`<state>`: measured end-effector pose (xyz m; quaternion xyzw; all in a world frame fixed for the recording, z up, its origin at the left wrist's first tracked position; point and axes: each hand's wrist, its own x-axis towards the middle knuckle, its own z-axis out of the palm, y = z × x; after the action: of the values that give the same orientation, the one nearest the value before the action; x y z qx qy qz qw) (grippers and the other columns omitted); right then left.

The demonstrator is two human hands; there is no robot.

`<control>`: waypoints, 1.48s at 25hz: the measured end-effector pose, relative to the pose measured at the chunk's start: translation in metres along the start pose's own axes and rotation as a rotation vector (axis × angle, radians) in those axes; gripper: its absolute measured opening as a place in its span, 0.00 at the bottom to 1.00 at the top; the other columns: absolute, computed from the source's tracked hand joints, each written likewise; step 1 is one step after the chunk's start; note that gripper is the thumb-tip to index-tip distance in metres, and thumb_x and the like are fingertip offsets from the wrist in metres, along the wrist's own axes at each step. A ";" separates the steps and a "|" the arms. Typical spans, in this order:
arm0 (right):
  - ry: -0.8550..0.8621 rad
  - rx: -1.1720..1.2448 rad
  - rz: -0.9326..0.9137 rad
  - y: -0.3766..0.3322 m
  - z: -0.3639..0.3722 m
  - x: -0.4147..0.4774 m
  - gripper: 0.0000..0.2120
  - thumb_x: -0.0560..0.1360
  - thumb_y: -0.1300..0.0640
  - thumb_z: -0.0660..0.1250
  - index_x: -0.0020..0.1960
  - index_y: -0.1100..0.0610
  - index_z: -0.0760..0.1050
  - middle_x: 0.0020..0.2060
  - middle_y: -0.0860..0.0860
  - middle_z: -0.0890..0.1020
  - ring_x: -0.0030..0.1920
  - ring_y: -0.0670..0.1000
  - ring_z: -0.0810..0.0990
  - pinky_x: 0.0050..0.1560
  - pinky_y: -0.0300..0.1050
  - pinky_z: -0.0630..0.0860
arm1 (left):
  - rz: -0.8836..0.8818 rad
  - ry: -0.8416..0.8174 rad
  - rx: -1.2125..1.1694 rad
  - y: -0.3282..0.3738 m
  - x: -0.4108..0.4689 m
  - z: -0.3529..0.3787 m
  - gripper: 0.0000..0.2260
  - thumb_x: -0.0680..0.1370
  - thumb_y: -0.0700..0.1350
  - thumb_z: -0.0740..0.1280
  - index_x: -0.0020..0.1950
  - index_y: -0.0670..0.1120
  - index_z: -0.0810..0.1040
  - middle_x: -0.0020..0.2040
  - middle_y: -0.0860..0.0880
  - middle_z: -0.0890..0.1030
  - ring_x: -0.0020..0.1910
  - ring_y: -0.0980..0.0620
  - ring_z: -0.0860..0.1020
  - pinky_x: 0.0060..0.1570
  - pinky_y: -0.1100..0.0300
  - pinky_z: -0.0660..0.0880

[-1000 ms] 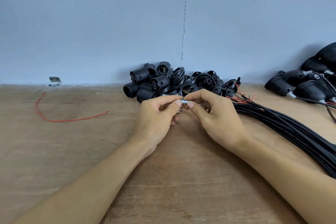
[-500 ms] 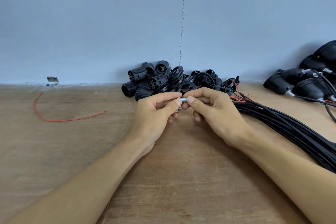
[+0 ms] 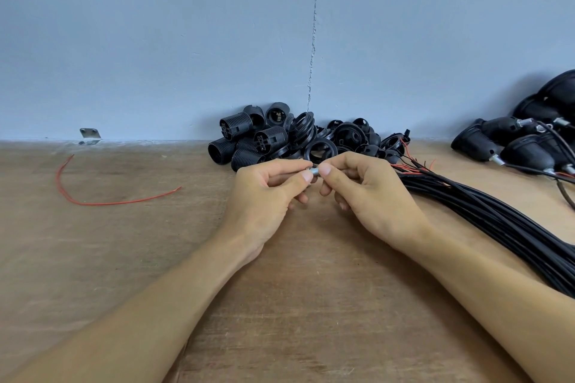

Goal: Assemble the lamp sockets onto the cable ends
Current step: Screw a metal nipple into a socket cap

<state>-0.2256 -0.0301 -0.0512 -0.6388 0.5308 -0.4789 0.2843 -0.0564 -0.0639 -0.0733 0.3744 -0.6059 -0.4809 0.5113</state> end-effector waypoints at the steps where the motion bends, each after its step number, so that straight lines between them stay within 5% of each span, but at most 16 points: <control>1: 0.012 -0.038 0.000 0.000 0.000 0.000 0.11 0.81 0.49 0.65 0.43 0.52 0.79 0.33 0.47 0.83 0.28 0.42 0.72 0.33 0.36 0.70 | 0.003 -0.007 0.013 0.000 -0.001 0.000 0.07 0.78 0.42 0.74 0.52 0.53 0.87 0.44 0.51 0.88 0.37 0.55 0.83 0.35 0.68 0.75; 9: 0.026 -0.155 0.054 0.002 0.003 0.002 0.26 0.81 0.39 0.59 0.32 0.54 0.76 0.23 0.47 0.76 0.25 0.42 0.70 0.30 0.33 0.66 | 0.051 -0.011 0.030 0.004 -0.004 0.003 0.09 0.77 0.40 0.74 0.51 0.54 0.86 0.46 0.54 0.88 0.37 0.55 0.84 0.36 0.68 0.76; 14: 0.049 0.145 0.077 0.003 0.005 0.002 0.11 0.79 0.49 0.68 0.46 0.57 0.77 0.30 0.50 0.81 0.27 0.48 0.74 0.29 0.40 0.71 | 0.062 -0.011 0.029 0.004 -0.005 0.004 0.09 0.77 0.39 0.74 0.50 0.53 0.87 0.44 0.52 0.88 0.36 0.56 0.83 0.35 0.70 0.75; 20: -0.045 0.353 0.100 0.003 0.002 0.005 0.06 0.76 0.60 0.72 0.49 0.63 0.80 0.33 0.55 0.81 0.32 0.49 0.78 0.36 0.42 0.78 | 0.054 0.035 0.034 0.002 -0.003 0.002 0.08 0.78 0.40 0.74 0.51 0.52 0.86 0.43 0.52 0.88 0.36 0.56 0.83 0.35 0.68 0.75; 26: -0.029 0.231 0.200 0.003 0.007 0.007 0.25 0.80 0.39 0.61 0.39 0.59 0.78 0.29 0.52 0.79 0.25 0.49 0.72 0.25 0.40 0.68 | 0.109 0.026 0.077 0.003 -0.004 0.005 0.08 0.78 0.39 0.74 0.53 0.52 0.86 0.45 0.54 0.88 0.36 0.57 0.84 0.38 0.70 0.76; 31: -0.070 0.255 0.114 0.006 0.003 0.006 0.09 0.79 0.52 0.68 0.48 0.58 0.78 0.34 0.51 0.79 0.31 0.48 0.74 0.30 0.39 0.71 | 0.071 0.059 0.054 0.002 -0.003 0.004 0.07 0.78 0.39 0.73 0.53 0.50 0.86 0.44 0.53 0.88 0.35 0.56 0.83 0.36 0.70 0.75; 35: 0.001 0.126 0.136 0.005 0.004 0.007 0.23 0.80 0.38 0.61 0.38 0.55 0.78 0.28 0.49 0.78 0.25 0.46 0.71 0.28 0.35 0.68 | 0.079 0.051 0.078 0.001 -0.003 0.004 0.08 0.78 0.40 0.74 0.52 0.53 0.86 0.45 0.55 0.88 0.35 0.55 0.84 0.36 0.70 0.75; 37: 0.006 0.162 0.094 0.004 0.002 0.006 0.17 0.80 0.42 0.65 0.43 0.55 0.78 0.32 0.49 0.79 0.27 0.48 0.73 0.28 0.36 0.69 | 0.074 0.054 0.066 0.001 -0.003 0.004 0.08 0.78 0.40 0.74 0.52 0.52 0.86 0.45 0.54 0.88 0.35 0.55 0.83 0.36 0.69 0.75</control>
<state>-0.2255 -0.0374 -0.0539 -0.5868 0.5205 -0.5082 0.3556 -0.0598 -0.0603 -0.0733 0.3811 -0.6210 -0.4311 0.5323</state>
